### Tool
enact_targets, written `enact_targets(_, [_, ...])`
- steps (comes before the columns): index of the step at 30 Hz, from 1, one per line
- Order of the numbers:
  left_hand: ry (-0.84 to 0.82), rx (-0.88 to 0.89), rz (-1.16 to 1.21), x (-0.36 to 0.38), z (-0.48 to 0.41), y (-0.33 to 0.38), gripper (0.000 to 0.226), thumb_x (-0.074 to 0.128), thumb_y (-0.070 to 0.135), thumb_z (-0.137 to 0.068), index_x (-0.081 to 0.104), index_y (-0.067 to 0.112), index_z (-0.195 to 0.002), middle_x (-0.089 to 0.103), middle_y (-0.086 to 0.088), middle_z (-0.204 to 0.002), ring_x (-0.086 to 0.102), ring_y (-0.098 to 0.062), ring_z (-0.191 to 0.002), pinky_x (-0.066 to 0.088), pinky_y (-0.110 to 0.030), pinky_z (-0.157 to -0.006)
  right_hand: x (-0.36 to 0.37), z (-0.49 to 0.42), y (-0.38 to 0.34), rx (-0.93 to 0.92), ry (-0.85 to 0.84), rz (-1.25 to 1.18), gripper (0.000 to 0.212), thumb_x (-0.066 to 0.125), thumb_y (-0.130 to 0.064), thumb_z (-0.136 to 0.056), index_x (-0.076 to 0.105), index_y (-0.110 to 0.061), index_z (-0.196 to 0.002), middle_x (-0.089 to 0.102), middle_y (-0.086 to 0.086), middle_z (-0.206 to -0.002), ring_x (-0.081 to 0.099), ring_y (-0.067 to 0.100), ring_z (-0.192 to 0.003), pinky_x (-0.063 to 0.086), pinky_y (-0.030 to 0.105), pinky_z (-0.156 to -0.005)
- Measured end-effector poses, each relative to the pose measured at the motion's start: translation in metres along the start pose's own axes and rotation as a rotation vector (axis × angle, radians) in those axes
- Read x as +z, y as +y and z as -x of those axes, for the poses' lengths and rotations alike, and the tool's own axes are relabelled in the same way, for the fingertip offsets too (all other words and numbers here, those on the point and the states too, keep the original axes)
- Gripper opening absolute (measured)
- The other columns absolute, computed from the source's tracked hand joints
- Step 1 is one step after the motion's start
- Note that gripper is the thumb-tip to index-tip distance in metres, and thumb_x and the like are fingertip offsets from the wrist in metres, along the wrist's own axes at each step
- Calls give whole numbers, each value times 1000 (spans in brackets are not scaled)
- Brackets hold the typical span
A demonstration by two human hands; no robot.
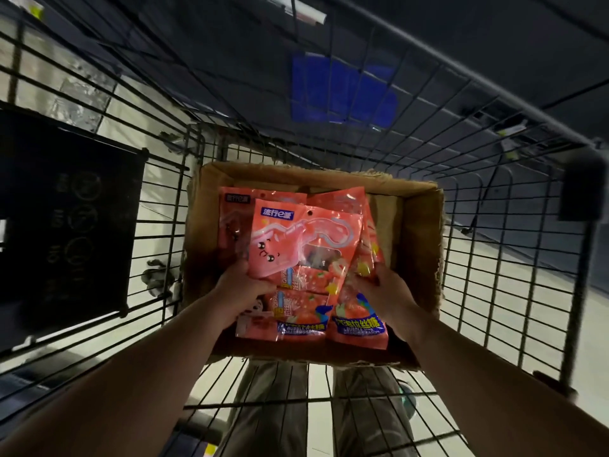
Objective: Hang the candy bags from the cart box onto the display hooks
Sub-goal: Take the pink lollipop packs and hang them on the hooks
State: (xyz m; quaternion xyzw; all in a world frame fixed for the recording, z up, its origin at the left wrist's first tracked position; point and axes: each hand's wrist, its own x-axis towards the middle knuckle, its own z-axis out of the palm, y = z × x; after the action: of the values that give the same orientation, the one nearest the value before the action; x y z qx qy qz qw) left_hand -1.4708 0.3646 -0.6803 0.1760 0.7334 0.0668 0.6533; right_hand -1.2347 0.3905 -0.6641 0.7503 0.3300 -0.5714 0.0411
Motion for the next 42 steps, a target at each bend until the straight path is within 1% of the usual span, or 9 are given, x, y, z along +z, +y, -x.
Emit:
enact_targets(5, [64, 88, 105, -4, 29, 4, 27, 72, 4, -81, 69, 10, -108, 72, -17, -100, 69, -28, -87, 54, -32, -78, -18, 27, 3, -63, 70, -66, 11, 61, -28, -92, 58, -19, -97, 67, 7, -94, 65, 22, -81, 54, 31, -68])
enact_targets(8, [118, 101, 240, -11, 47, 7, 17, 69, 0, -83, 69, 4, -100, 72, -18, -85, 67, -19, -59, 54, -21, -55, -35, 47, 6, -86, 139, -78, 9, 61, -25, -92, 58, -17, -91, 63, 5, -82, 59, 17, -69, 48, 21, -53])
enact_targets(10, [145, 125, 269, -18, 59, 10, 9, 69, 2, -84, 68, 7, -92, 71, -8, -68, 65, -11, -47, 51, -17, -46, -48, 62, 7, -105, 157, -85, 11, 61, -26, -92, 60, -15, -86, 64, 4, -77, 61, 20, -70, 49, 24, -59])
enact_targets(15, [126, 164, 264, -32, 93, 27, 22, 76, 18, -79, 69, 12, -100, 75, -5, -78, 71, -16, -64, 50, -21, -54, -74, 99, 5, -139, 191, -283, 19, 61, -16, -91, 57, -19, -73, 62, -9, -52, 55, -3, -38, 41, 13, -37])
enact_targets(17, [92, 193, 264, -30, 107, 36, 25, 74, 20, -80, 68, 12, -104, 76, -4, -78, 72, -18, -67, 53, -23, -57, -83, 113, 3, -144, 190, -355, 14, 61, -16, -91, 58, -15, -77, 66, -7, -55, 58, -1, -40, 44, 15, -39])
enact_targets(21, [72, 250, 267, -14, 134, 56, 29, 76, 24, -79, 69, 15, -106, 74, -14, -102, 69, -29, -93, 52, -46, -93, -101, 144, 4, -195, 234, -432, 12, 57, -21, -95, 61, -16, -84, 68, -4, -67, 64, 0, -49, 47, 14, -42])
enact_targets(27, [5, 357, 265, 26, 164, 92, 40, 76, 28, -78, 67, 10, -112, 69, -15, -112, 64, -35, -104, 46, -50, -99, -134, 189, 19, -237, 313, -588, 8, 56, -28, -95, 62, -23, -94, 72, 6, -92, 71, 25, -82, 60, 38, -69])
enact_targets(33, [-4, 498, 208, 78, 196, 124, 20, 75, 22, -82, 71, 10, -97, 72, -9, -91, 65, -26, -81, 48, -33, -73, -172, 222, 59, -269, 418, -719, 18, 57, -28, -95, 64, -14, -102, 72, 14, -98, 69, 34, -89, 55, 53, -85])
enact_targets(42, [-110, 625, 46, 229, 260, 135, 20, 75, 26, -81, 69, 11, -92, 74, -8, -88, 68, -27, -83, 48, -35, -72, -251, 282, 192, -312, 608, -958, 12, 55, -22, -96, 66, -18, -94, 74, 7, -91, 70, 27, -86, 57, 43, -80])
